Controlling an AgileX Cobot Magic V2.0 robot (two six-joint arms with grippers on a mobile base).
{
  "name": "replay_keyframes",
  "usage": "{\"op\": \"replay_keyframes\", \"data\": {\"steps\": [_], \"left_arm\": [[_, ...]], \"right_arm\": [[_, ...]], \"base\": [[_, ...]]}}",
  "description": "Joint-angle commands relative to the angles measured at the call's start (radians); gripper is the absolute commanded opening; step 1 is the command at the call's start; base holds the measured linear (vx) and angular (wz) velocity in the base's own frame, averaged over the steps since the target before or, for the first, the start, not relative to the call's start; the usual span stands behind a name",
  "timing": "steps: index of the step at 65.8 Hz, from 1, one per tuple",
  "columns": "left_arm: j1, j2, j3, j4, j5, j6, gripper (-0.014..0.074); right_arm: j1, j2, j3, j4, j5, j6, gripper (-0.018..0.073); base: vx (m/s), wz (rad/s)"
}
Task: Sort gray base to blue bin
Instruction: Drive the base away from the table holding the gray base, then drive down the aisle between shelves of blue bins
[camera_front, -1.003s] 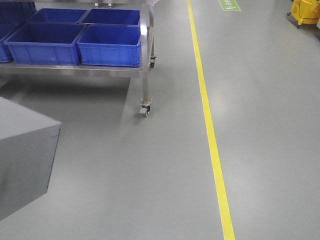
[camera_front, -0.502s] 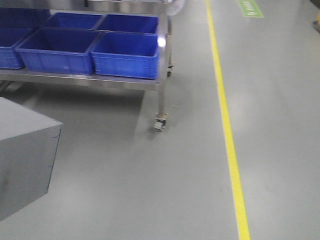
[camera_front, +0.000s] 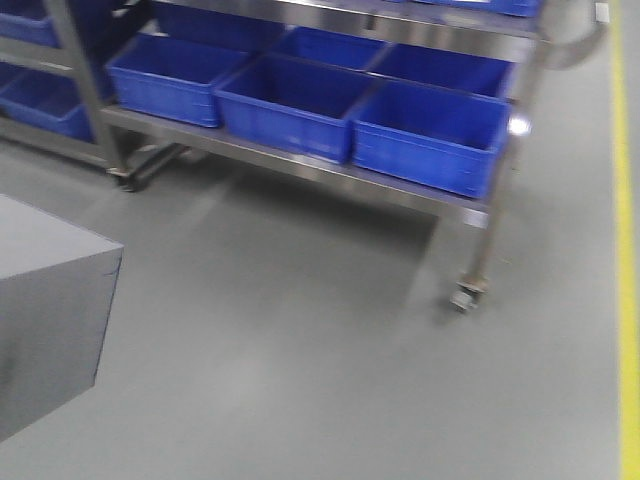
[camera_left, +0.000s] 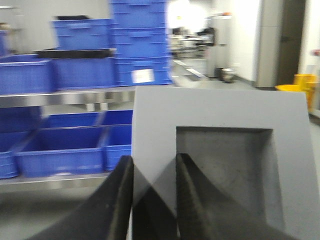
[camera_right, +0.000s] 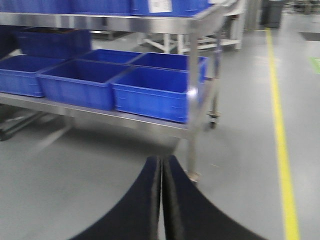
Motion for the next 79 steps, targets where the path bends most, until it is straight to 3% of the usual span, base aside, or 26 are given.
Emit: {"op": "replay_keyframes", "data": {"steps": [1,79], "left_arm": [[-0.002,0.009,-0.028,-0.014,-0.11,-0.008,-0.0006],[-0.002,0.009,-0.028,-0.014,-0.11,-0.008,-0.0006]], "right_arm": [[-0.002,0.003,0.001,-0.005,-0.074,-0.009,-0.0005],[-0.002,0.003,0.001,-0.005,-0.074,-0.009,-0.0005]], "base": [[0.28,0.76],[0.27,0.66]]}}
